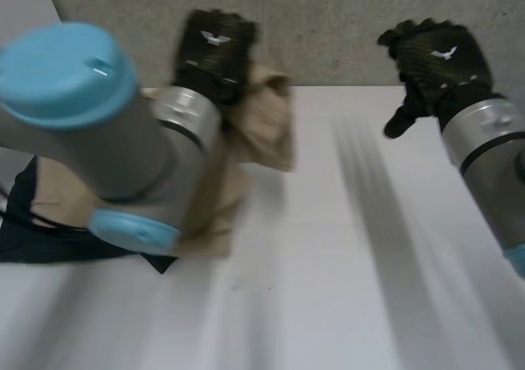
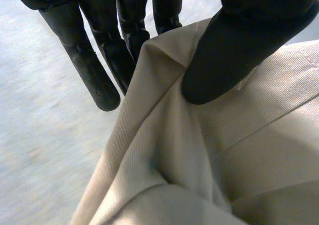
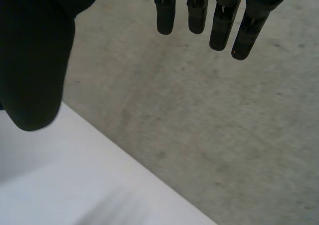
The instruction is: Fold the laundry.
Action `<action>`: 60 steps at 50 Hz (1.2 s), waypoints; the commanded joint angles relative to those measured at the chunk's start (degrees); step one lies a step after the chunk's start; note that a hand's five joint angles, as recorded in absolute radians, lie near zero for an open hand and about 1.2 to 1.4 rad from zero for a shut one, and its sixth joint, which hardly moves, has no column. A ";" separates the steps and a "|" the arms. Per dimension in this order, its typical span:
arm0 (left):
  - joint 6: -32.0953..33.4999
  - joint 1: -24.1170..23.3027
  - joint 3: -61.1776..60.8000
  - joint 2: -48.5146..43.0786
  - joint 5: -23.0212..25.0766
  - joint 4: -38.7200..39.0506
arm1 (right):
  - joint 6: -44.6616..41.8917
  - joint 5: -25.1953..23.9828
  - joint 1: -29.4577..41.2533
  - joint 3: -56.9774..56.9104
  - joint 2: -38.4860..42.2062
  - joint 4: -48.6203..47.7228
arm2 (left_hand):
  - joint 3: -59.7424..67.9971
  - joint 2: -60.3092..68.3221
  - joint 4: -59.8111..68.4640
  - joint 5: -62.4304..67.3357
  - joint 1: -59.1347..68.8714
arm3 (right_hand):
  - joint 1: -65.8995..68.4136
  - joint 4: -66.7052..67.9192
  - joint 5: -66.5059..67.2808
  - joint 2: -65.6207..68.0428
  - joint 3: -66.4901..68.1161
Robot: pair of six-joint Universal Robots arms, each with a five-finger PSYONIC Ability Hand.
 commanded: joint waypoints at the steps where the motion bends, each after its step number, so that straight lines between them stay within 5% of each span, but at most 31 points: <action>1: -2.32 -12.22 5.36 -10.69 -1.49 -0.41 | 0.10 -0.41 -6.24 -1.39 -1.36 0.11 | 12.04 11.51 11.31 14.61 15.19 | -1.11 -3.08 -3.74 -2.23 -2.09; 3: -2.23 -13.29 5.71 -12.02 -1.84 -0.76 | 0.10 -0.49 -7.65 -1.39 -1.62 0.11 | 2.41 1.88 1.67 4.97 5.56 | -1.11 -3.08 -3.74 -2.23 -2.09; 4: -2.23 -13.90 5.62 -13.07 -2.11 -1.11 | 0.10 -0.49 -7.92 -1.48 -1.62 0.11 | -23.50 -24.03 -24.23 -20.94 -20.35 | -1.11 -3.08 -3.74 -2.23 -2.09; 8: -2.05 -13.91 5.18 -13.35 -2.72 -3.13 | 0.10 -0.76 -8.45 -1.48 -1.62 0.11 | -57.96 -58.49 -58.69 -55.39 -54.81 | -1.11 -3.08 -3.74 -2.23 -2.09; 14: -1.44 -11.63 4.83 -11.59 -5.71 -6.99 | -0.25 -2.60 -8.10 -1.83 -1.62 0.55 | -57.96 -58.49 -58.69 -55.39 -54.81 | -1.11 -3.08 -3.74 -2.23 -2.09; 23: -1.26 -0.29 -6.75 0.53 -5.54 -11.04 | -1.39 -6.91 -7.48 -0.78 -0.66 5.29 | -55.90 -56.43 -56.63 -53.33 -52.75 | -1.11 -3.08 -3.74 -2.23 -2.09; 40: 2.77 23.61 -35.84 14.60 11.16 -7.72 | -5.78 -7.61 -1.59 -0.25 2.07 8.55 | -49.33 -49.86 -50.06 -46.77 -46.18 | -1.11 -3.08 -3.74 -2.23 -2.09; 51: 14.81 29.68 -41.57 14.34 11.43 2.66 | -5.87 -7.09 0.78 0.37 3.56 8.46 | -49.50 -50.03 -50.23 -46.93 -46.35 | -1.11 -3.08 -3.74 -2.23 -2.09; 60: 15.88 29.78 -40.52 9.69 11.60 3.90 | -5.87 -7.00 0.78 1.07 4.27 8.20 | -48.49 -49.02 -49.23 -45.93 -45.34 | -1.11 -3.08 -3.74 -2.23 -2.09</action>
